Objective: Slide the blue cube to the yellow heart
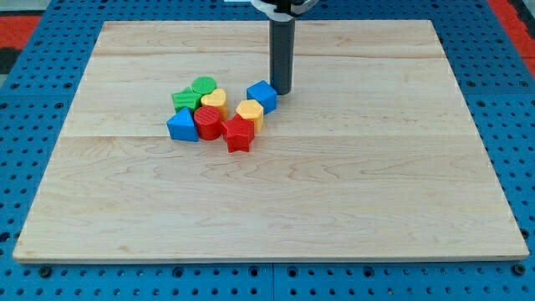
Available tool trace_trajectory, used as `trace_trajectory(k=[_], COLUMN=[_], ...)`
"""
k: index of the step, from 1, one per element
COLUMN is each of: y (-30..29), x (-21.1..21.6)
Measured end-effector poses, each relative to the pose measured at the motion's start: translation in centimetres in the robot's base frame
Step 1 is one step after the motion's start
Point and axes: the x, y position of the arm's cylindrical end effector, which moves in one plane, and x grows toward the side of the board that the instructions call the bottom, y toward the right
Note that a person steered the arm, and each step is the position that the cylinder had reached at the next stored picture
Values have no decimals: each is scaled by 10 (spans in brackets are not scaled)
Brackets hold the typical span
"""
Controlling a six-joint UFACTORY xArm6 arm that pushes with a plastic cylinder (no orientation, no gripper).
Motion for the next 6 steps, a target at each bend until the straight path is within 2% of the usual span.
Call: trace_trajectory(k=[4,6], y=[-29,-62], x=[-3,-3])
